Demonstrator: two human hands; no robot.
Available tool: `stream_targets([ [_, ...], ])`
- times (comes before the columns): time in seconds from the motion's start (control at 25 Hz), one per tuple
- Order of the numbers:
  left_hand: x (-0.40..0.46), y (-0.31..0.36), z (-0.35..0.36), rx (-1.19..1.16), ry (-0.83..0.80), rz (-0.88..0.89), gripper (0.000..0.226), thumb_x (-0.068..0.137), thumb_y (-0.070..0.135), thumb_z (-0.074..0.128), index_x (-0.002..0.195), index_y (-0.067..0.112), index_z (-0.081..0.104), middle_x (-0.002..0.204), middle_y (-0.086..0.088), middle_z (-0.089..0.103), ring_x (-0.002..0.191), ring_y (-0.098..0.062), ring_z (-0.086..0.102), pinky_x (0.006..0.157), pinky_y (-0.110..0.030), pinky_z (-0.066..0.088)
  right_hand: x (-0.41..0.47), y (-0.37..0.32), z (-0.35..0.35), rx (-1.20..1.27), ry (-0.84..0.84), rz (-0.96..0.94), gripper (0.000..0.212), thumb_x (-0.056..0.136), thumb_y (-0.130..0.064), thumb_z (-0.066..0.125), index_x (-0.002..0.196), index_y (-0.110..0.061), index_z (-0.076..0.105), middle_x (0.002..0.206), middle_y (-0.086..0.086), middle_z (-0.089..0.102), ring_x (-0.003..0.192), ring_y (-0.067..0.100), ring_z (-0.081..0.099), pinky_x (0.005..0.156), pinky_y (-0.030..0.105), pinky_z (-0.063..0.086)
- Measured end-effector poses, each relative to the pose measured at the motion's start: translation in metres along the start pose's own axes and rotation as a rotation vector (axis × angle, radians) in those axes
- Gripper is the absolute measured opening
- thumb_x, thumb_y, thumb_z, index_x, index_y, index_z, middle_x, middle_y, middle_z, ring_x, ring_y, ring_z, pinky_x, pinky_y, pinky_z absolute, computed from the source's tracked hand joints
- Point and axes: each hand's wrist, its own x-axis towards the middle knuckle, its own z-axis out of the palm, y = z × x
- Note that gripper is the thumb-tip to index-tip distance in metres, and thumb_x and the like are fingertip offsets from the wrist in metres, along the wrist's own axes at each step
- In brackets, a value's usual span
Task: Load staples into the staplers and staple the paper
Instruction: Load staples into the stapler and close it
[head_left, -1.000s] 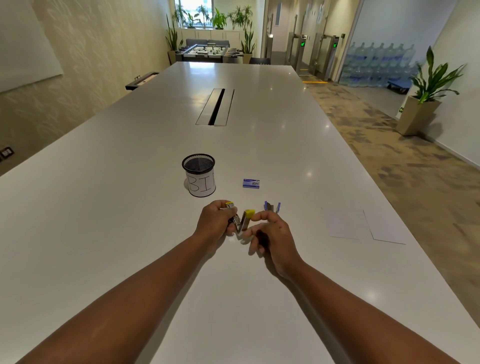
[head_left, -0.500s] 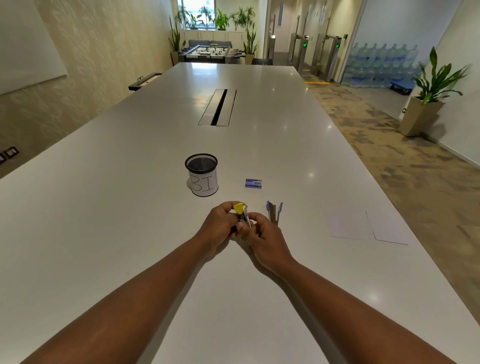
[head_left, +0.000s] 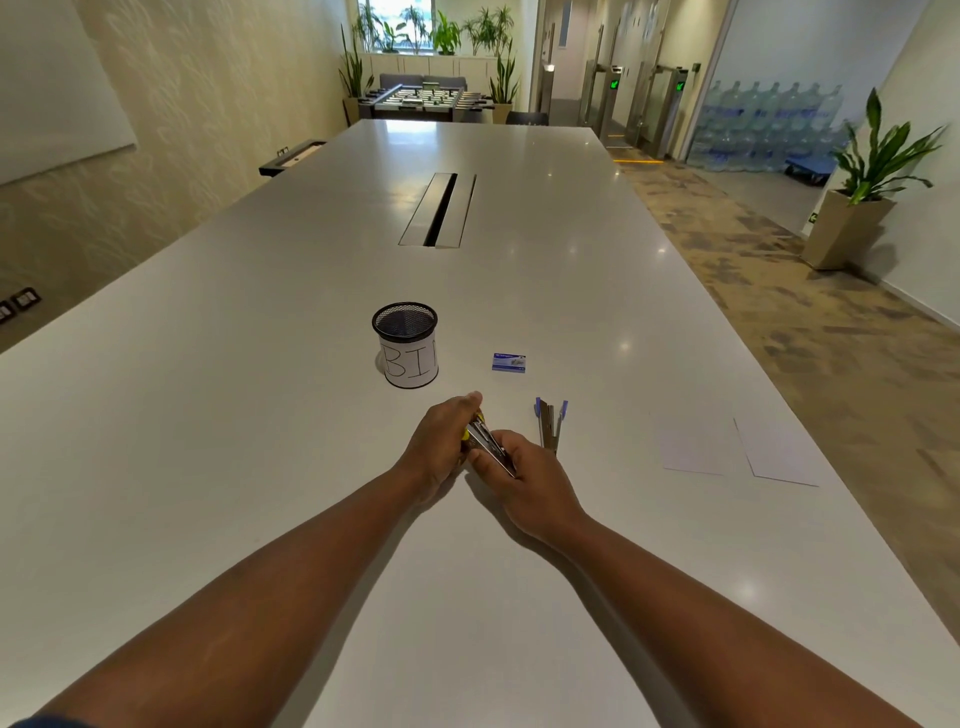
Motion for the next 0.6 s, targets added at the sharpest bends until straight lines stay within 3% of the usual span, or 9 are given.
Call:
stream_targets([
  [0.08, 0.0016, -0.0008, 0.0013, 0.018, 0.066, 0.033, 0.033, 0.090, 0.033, 0.058, 0.059, 0.022, 0.055, 0.063, -0.004, 0.045, 0.059, -0.018, 0.043, 0.061, -0.035, 0.036, -0.0005, 0.0008, 0.0017, -0.056, 0.002, 0.002, 0.034, 0.096, -0.057, 0.045, 0.086, -0.027, 0.057, 0.065, -0.010, 0.057, 0.060, 0.007, 0.054, 0.056, 0.033, 0.041],
  [0.2, 0.0002, -0.0020, 0.0043, 0.096, 0.116, 0.085, 0.025, 0.082, 0.028, 0.054, 0.061, 0.016, 0.052, 0.063, -0.008, 0.043, 0.064, -0.025, 0.040, 0.066, -0.042, 0.034, -0.0010, -0.0004, 0.0035, -0.113, 0.004, 0.009, 0.036, 0.095, -0.059, 0.040, 0.081, -0.028, 0.052, 0.061, -0.010, 0.054, 0.056, 0.007, 0.051, 0.054, 0.031, 0.037],
  [0.4, -0.0011, -0.0053, 0.0011, 0.254, 0.117, 0.159, 0.041, 0.098, 0.039, 0.058, 0.064, 0.017, 0.053, 0.058, 0.002, 0.050, 0.061, -0.018, 0.049, 0.064, -0.036, 0.042, -0.0028, -0.0033, 0.0035, -0.149, -0.010, -0.018, 0.027, 0.100, -0.053, 0.039, 0.085, -0.033, 0.048, 0.063, -0.014, 0.052, 0.058, 0.007, 0.052, 0.054, 0.028, 0.035],
  [0.6, -0.0038, -0.0051, 0.0035, 0.395, 0.138, 0.216, 0.039, 0.103, 0.022, 0.050, 0.064, 0.016, 0.047, 0.061, -0.002, 0.046, 0.062, -0.017, 0.043, 0.063, -0.037, 0.038, -0.0060, -0.0045, 0.0043, -0.202, -0.017, -0.036, 0.030, 0.103, -0.048, 0.041, 0.092, -0.022, 0.053, 0.068, -0.010, 0.056, 0.061, 0.017, 0.055, 0.057, 0.035, 0.040],
])
